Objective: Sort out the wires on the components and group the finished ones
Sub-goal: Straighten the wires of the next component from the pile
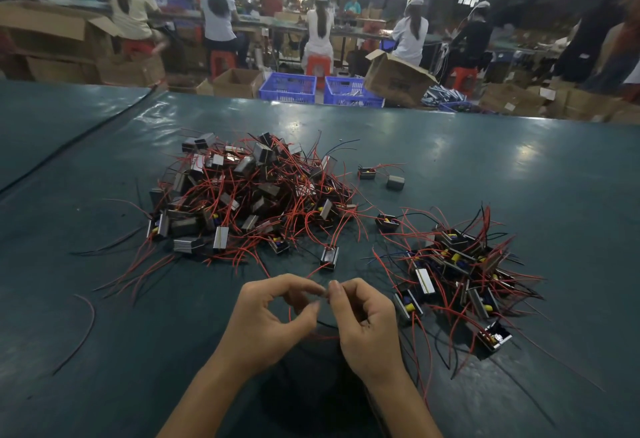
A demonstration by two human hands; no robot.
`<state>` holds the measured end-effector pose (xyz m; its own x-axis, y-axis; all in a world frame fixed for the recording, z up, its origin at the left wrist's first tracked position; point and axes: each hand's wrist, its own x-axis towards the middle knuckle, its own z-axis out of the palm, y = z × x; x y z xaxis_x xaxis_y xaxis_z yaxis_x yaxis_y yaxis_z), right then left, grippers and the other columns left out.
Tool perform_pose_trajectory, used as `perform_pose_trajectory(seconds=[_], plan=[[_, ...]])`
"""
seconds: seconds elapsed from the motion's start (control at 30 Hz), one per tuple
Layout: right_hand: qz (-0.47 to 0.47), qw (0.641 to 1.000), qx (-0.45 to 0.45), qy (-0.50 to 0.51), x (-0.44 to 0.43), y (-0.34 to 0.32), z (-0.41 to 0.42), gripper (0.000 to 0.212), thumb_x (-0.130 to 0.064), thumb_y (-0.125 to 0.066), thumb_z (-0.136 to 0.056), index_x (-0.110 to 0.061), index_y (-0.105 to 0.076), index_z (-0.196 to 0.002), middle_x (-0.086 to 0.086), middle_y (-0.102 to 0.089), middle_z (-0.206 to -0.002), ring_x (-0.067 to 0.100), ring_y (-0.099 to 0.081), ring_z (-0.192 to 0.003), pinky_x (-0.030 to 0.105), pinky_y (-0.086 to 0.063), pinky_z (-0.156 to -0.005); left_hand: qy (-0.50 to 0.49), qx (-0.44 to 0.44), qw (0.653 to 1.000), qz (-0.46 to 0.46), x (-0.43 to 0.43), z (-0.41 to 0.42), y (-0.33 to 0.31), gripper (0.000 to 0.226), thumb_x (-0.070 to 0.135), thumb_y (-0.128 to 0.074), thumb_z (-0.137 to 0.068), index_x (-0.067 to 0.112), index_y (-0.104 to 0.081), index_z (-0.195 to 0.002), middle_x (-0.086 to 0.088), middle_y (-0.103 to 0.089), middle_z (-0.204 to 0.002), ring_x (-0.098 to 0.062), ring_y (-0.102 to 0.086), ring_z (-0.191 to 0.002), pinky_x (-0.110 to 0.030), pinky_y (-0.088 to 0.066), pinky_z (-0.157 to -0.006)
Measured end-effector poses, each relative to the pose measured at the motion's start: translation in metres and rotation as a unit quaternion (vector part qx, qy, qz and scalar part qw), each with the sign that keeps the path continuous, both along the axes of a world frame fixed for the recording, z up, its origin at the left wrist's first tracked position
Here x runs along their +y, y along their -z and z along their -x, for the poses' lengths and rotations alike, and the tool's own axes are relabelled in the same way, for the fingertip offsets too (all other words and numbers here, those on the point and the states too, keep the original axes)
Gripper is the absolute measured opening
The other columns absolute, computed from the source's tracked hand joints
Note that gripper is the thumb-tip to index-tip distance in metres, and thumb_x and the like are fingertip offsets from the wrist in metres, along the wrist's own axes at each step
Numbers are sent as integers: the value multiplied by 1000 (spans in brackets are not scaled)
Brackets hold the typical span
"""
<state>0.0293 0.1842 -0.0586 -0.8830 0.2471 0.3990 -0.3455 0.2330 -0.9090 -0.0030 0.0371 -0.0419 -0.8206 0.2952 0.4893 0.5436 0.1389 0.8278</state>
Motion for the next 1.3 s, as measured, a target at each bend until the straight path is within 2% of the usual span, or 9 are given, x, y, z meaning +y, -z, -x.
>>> perform_pose_trajectory(seconds=[0.23, 0.47, 0.63, 0.77, 0.9, 0.97, 1.13, 1.2, 1.3], plan=[[-11, 1000, 4, -2, 0, 0, 0, 29, -24, -58, -92, -6, -62, -69, 12, -52, -60, 8, -43, -52, 29, -36, -49, -10, 59, 997, 41, -4, 6, 2, 9, 25, -78, -77, 21, -75, -84, 13, -66, -71, -7, -64, -65, -15, -49, -64], [-79, 996, 24, 30, -1, 3, 1, 31, -42, -57, -92, -18, -64, -74, -2, -58, -60, 13, -51, -51, 34, -42, -49, -13, 149, 981, 121, -9, 10, 8, 21, 34, -62, -92, 16, -72, -86, 11, -62, -74, -7, -59, -68, -32, -51, -60], [-120, 991, 29, 48, -1, 5, 0, 31, -47, -54, -91, -22, -67, -79, -12, -62, -66, 17, -58, -62, 39, -49, -57, 9, 92, 992, 88, -5, 8, 8, 19, 32, -57, -94, 19, -67, -84, 15, -56, -72, -9, -54, -66, -27, -47, -58], [-104, 994, 16, 34, -2, 1, 0, 25, -46, -55, -95, -27, -62, -80, -8, -62, -67, 14, -56, -57, 38, -47, -54, -4, 40, 997, 70, -3, 8, 8, 15, 34, -66, -90, 23, -72, -83, 14, -64, -71, -10, -60, -64, -23, -49, -58], [-45, 998, -12, 31, 3, 3, 3, 6, -30, -62, -93, -26, -59, -90, -7, -51, -60, 8, -47, -52, 27, -42, -51, -2, -130, 991, 3, -6, 11, 8, 17, 39, -78, -71, 28, -77, -84, 2, -75, -78, -14, -71, -69, -30, -59, -67], [-26, 999, -28, 35, 6, 5, 4, 12, -21, -64, -93, -28, -55, -98, -10, -45, -58, 4, -42, -53, 21, -38, -51, 17, -178, 983, -29, -6, 12, 8, 22, 40, -81, -64, 28, -76, -83, -2, -75, -77, -16, -72, -69, -26, -59, -66], [-6, 998, -45, 31, 11, 8, 7, 25, -8, -48, -100, -31, -53, -108, -18, -52, -70, 0, -46, -61, 15, -41, -59, 28, -183, 983, 2, -5, 10, 5, 12, 35, -79, -69, 27, -77, -79, -2, -74, -73, -14, -71, -69, -22, -56, -68], [-17, 997, -53, 53, 12, 8, 8, 27, -12, -43, -103, -35, -53, -112, -18, -59, -81, -2, -55, -75, 10, -44, -71, 13, -173, 985, 9, -3, 8, 5, 2, 26, -78, -78, 27, -76, -79, 0, -74, -73, -14, -70, -69, -24, -56, -70], [-67, 993, -63, 71, 12, 7, 8, 30, -20, -40, -103, -27, -52, -129, -13, -60, -101, -2, -57, -101, 9, -41, -88, -35, -157, 987, -9, 1, 5, 3, 18, 15, -77, -80, 28, -74, -92, 7, -74, -87, -11, -69, -79, -26, -56, -72]])
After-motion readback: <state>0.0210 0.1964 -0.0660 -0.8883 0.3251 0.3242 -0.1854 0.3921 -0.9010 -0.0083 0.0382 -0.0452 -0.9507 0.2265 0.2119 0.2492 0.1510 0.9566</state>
